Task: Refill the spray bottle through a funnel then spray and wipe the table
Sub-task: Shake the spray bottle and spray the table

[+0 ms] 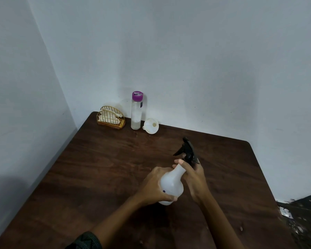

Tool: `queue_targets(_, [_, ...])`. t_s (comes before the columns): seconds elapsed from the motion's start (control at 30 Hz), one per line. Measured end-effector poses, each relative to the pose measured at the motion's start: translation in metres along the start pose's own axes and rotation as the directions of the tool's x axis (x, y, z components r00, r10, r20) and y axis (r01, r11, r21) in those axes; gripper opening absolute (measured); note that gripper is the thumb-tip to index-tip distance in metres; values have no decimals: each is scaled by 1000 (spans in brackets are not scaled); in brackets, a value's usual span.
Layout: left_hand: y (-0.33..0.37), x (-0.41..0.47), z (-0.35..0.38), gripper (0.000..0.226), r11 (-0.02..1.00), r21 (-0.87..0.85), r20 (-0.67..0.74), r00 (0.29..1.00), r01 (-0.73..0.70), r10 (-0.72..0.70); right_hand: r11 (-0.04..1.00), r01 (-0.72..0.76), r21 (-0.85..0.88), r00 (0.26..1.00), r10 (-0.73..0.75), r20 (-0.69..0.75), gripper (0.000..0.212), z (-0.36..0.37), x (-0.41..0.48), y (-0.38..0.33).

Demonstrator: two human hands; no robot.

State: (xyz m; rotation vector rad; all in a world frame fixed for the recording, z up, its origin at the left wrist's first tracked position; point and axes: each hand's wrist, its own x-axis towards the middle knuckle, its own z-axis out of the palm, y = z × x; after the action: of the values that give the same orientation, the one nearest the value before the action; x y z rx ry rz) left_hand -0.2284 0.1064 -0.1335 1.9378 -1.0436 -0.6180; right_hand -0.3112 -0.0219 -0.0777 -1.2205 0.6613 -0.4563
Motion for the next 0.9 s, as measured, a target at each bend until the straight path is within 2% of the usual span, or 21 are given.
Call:
queue_targets(0.13, [-2,0,-2,82,1000,10,-30,1000,4,-3,996,-26,89,990,13,142,40,-15,2,-4])
queue_targets(0.2, [0,0,-4,81,1000,1,-53,999,-2,2,995,-29,100,988,14,151,54,-16,2,-6])
queue_targets(0.27, [1,1,-4,80,1000,6,-67,998,-18,18,996,-9,87,995,0,98,64,-12,4,-7])
queue_targets(0.4, [1,1,-2,82,999,29,-63,998,-29,31,999,40,-17,999,-40,-2,52,-1,5,-6])
queue_targets(0.53, [2,0,-3,82,999,24,-68,997,-28,30,986,-32,164,995,16,101,43,-7,4,-3])
queue_targets(0.6, [2,-1,-4,81,1000,20,-77,997,-20,21,985,-33,170,991,10,135,54,-13,3,-3])
queue_targets(0.67, [2,-1,-3,80,1000,16,-83,996,-12,13,995,15,98,997,-23,77,60,-12,2,-4])
queue_targets(0.77, [4,-2,-2,80,999,31,-69,998,-9,11,996,74,-58,993,-79,-91,32,-3,1,-3])
queue_targets(0.8, [4,-2,-1,80,999,36,-64,998,-7,10,992,80,-96,989,-91,-120,30,0,1,-3])
queue_targets(0.83, [5,-2,-1,80,999,32,-63,998,-5,7,993,77,-93,989,-88,-119,30,2,1,-3])
queue_targets(0.9, [5,-2,-1,79,1000,17,-75,997,-4,5,999,40,30,996,-37,-75,31,3,-1,-5])
